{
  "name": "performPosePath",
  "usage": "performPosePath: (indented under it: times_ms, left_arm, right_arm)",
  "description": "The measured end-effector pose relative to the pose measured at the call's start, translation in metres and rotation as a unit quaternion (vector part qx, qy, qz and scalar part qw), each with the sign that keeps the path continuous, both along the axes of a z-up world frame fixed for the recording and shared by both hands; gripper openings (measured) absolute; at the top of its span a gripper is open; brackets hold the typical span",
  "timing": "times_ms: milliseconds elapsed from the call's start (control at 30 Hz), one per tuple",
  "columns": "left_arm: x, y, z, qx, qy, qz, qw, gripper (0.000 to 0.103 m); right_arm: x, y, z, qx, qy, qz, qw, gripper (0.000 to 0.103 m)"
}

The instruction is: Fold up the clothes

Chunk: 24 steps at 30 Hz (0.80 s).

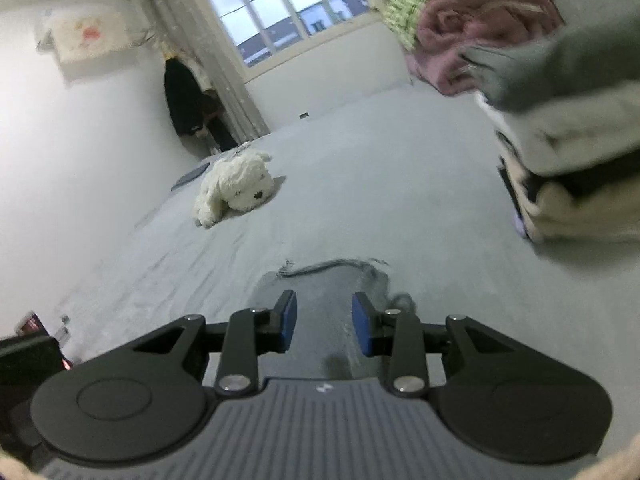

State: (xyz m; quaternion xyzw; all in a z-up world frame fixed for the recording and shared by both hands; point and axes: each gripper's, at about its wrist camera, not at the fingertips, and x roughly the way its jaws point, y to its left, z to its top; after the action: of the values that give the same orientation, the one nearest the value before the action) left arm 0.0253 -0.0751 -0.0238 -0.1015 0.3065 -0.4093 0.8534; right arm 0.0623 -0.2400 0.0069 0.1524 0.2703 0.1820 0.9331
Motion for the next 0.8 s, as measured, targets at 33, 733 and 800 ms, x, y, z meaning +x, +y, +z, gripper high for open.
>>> performPosePath:
  times_ms: [33,733,800]
  left_arm:
    - [0.001,-0.002,-0.002,0.000,0.003,-0.003,1.0000,0.030]
    - [0.003,-0.005,-0.012,-0.020,0.031,-0.029,0.9989,0.029]
    - [0.005,0.000,-0.008,-0.026,0.040,-0.028,0.9984,0.032]
  right_arm:
    - [0.003,0.006,-0.003,-0.014,-0.005,0.004,1.000,0.035]
    - [0.036,-0.012,-0.042,-0.016,0.080,-0.071,0.994,0.043]
    - [0.030,-0.018,-0.037,0.010,0.086,-0.070,0.994,0.046]
